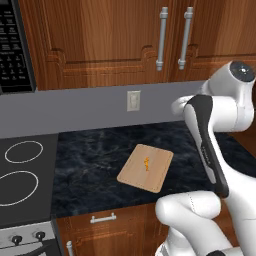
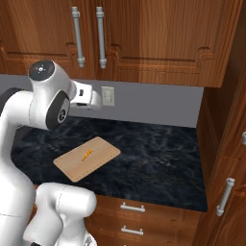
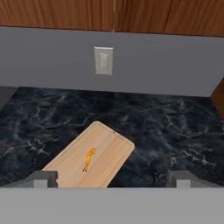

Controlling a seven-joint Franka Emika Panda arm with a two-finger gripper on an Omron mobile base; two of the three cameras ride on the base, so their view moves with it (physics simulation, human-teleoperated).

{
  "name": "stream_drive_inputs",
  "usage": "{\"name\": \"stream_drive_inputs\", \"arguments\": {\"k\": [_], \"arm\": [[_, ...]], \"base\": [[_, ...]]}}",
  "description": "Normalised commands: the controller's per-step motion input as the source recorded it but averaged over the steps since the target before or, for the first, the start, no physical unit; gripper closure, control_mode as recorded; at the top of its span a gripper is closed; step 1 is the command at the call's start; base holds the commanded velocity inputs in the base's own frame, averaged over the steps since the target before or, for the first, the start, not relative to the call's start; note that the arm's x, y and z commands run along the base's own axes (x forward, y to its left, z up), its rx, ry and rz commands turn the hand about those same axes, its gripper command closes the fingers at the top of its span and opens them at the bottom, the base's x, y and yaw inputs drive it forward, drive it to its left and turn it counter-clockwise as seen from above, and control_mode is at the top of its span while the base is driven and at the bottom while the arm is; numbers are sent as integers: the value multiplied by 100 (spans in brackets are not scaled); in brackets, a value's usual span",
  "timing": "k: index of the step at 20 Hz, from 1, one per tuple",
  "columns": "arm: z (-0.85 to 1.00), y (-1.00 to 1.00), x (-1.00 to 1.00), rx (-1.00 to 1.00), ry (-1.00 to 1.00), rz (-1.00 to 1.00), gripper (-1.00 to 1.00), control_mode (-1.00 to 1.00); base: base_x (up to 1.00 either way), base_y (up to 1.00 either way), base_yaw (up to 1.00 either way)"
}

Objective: Open the cabinet, retrieve the rolling pin, and place it next to the meat on the cutting board to prepare for tenderizing.

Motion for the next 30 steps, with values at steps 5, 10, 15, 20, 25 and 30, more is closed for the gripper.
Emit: {"name": "stream_drive_inputs", "arguments": {"k": [5, 10, 15, 20, 25, 30], "arm": [[68, 0, -18, 0, -35, 0, -100, -100], [74, 0, -24, 0, -34, 0, -100, -100], [74, 0, -22, 0, -31, 0, -100, -100], [65, -3, -17, 0, -27, 0, -100, -100], [17, -15, -1, 0, -15, 0, -100, -100], [0, -22, 26, 1, -2, 0, -100, -100]], "base": [[0, 0, 0], [0, 0, 0], [0, 0, 0], [0, 0, 0], [0, 0, 0], [0, 0, 0]]}}
